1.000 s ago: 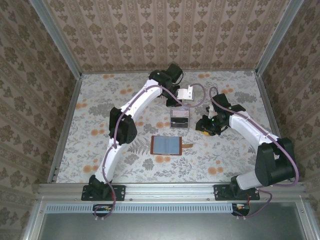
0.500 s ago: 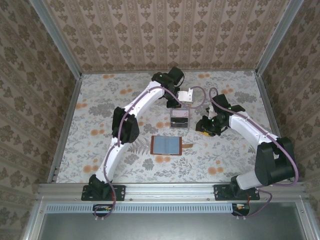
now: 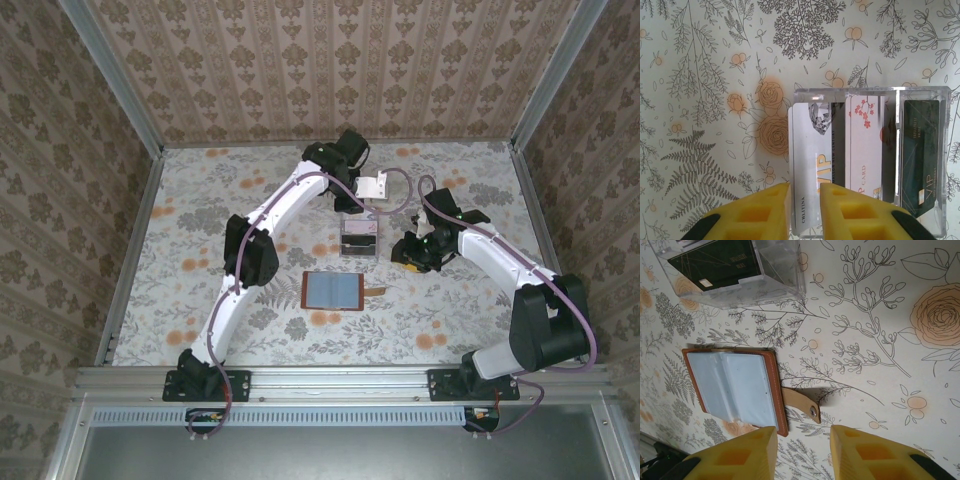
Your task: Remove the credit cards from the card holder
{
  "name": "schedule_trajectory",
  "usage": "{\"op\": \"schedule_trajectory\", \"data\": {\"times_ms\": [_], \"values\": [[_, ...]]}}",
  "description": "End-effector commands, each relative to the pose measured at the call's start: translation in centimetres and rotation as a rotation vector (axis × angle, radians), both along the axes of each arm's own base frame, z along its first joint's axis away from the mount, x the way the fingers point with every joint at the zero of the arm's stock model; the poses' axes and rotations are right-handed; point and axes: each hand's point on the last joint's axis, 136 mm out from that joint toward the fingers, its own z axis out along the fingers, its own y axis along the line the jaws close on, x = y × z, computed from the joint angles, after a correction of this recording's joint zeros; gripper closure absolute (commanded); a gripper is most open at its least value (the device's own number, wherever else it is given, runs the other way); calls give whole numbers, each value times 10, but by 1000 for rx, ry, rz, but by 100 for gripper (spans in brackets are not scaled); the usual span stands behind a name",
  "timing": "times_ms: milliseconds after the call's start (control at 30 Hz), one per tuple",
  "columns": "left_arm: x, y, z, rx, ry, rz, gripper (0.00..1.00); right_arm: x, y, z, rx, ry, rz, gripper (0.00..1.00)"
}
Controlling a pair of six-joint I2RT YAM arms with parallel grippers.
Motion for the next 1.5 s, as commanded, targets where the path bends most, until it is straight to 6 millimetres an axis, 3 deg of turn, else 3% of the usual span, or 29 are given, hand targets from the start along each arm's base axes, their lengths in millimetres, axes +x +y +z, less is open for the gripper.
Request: {"op": "schedule_trajectory", "data": {"times_ms": [0,67,133,167,233,267,300,500,700,900,967,1133,1233,1333,1467], "values": [[6,2,17,-26,-18,50,70,2,-1,-3,2,-4,11,66],[7,6,22,-28,-9,96,59,5,-5,-6,-30,-5,5,63],[4,12,26,-25,0,135,53,10,-12,-7,-78,-17,0,54],[3,15,26,-24,1,155,37,14,-16,-7,-105,-33,-4,48],[1,21,25,-27,-1,190,23,22,-24,-7,-156,-57,-13,33],[-2,24,24,-31,0,205,3,26,-28,-5,-183,-72,-17,23],[-2,27,27,-44,-7,219,0,30,-31,-4,-209,-83,-21,18],[-11,63,23,-87,-39,374,0,53,-56,-1,-373,-138,-39,0],[-10,131,13,-150,-110,662,0,75,-81,-1,-537,-214,-42,0],[-1,242,-7,-155,-245,1052,0,104,-126,-3,-790,-316,-88,0],[1,295,-13,-148,-304,1215,0,111,-141,-3,-855,-361,-100,0],[-9,361,-24,-252,-377,1400,0,132,-160,-12,-885,-499,-113,0],[-11,384,-24,-449,-349,1461,0,142,-157,-17,-861,-635,-95,0],[-14,402,-24,-627,-320,1495,0,147,-148,-9,-784,-728,-120,0],[-9,404,-14,-742,-340,1444,0,143,-142,-4,-740,-806,-123,0]]}}
